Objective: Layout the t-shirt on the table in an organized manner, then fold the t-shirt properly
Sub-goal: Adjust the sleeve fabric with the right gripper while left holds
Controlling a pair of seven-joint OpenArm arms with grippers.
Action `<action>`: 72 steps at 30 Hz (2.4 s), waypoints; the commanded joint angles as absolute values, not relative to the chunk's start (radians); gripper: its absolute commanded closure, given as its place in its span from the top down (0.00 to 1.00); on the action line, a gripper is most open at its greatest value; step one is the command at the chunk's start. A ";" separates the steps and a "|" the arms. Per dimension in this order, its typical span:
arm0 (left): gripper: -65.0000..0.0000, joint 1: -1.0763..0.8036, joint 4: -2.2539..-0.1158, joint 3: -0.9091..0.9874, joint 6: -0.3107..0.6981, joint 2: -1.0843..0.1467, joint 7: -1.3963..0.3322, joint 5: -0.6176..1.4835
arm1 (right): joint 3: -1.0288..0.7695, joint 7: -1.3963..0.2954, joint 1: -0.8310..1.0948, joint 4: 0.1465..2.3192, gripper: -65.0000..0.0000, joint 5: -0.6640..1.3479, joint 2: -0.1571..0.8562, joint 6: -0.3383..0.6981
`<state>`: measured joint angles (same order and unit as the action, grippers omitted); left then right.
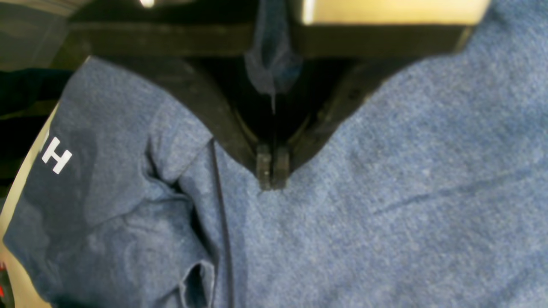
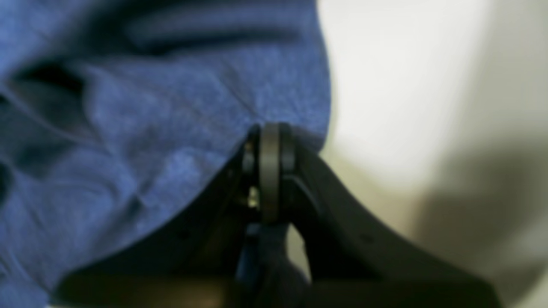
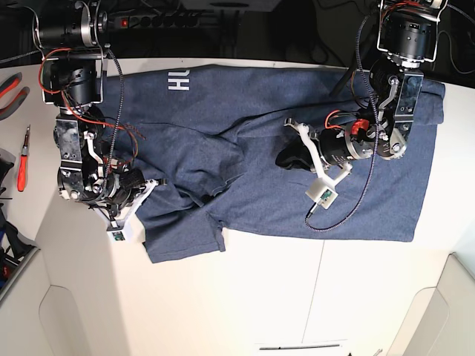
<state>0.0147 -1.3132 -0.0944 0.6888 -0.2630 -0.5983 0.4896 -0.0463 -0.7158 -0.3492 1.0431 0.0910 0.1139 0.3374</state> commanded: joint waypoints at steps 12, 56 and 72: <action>0.00 0.033 -1.327 -0.091 0.698 -0.269 -0.580 0.512 | -0.048 -0.319 -0.401 0.988 0.00 -0.105 0.116 0.287; 0.00 0.033 -1.327 -0.091 0.698 -0.269 -0.566 0.496 | -0.046 -0.837 -0.423 0.938 0.00 0.031 0.116 0.366; 0.00 0.033 -1.327 -0.091 0.698 -0.269 -0.566 0.496 | -0.046 -0.159 -0.424 0.910 0.00 -0.260 0.116 0.119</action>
<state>0.0162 -1.3132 -0.0944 0.6891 -0.2630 -0.5865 0.4789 -0.0441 -0.1757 -0.3931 0.8948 -0.2600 0.1139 0.1265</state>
